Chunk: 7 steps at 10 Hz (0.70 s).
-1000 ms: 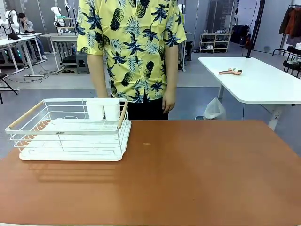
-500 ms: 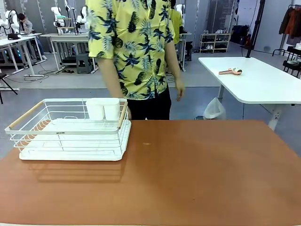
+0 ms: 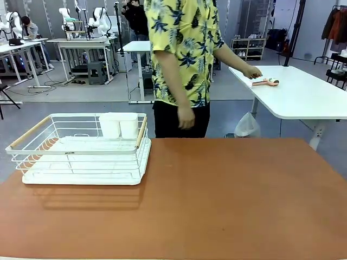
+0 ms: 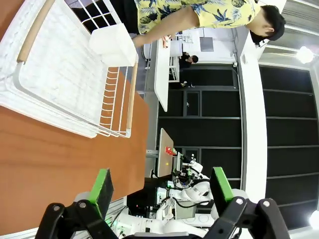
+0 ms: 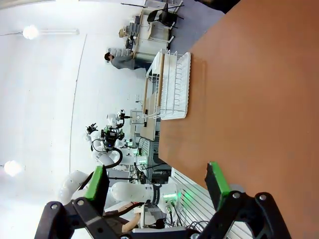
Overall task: Clean the table.
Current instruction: Pick up the Lint Roller when the human hands it over.
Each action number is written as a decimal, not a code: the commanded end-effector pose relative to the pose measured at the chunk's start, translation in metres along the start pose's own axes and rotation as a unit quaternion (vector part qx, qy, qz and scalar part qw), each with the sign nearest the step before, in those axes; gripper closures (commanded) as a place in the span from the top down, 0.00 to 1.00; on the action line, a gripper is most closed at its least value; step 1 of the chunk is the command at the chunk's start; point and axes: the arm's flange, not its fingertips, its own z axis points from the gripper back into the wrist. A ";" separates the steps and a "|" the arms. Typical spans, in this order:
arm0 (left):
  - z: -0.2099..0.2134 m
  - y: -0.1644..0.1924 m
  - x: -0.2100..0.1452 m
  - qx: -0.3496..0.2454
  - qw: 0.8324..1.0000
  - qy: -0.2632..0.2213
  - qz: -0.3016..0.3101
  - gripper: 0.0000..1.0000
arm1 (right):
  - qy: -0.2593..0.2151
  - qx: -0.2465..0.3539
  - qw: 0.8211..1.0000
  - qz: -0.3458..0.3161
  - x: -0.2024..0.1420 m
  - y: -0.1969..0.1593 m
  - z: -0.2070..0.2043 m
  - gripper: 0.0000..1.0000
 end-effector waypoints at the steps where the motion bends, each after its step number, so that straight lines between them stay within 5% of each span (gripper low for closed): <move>1: 0.003 0.000 -0.001 -0.003 1.000 0.004 -0.003 1.00 | -0.003 0.008 1.000 0.006 0.001 0.002 0.001 1.00; 7: 0.003 0.000 -0.001 -0.003 1.000 0.004 -0.003 1.00 | -0.003 0.008 1.000 0.006 0.001 0.002 0.001 1.00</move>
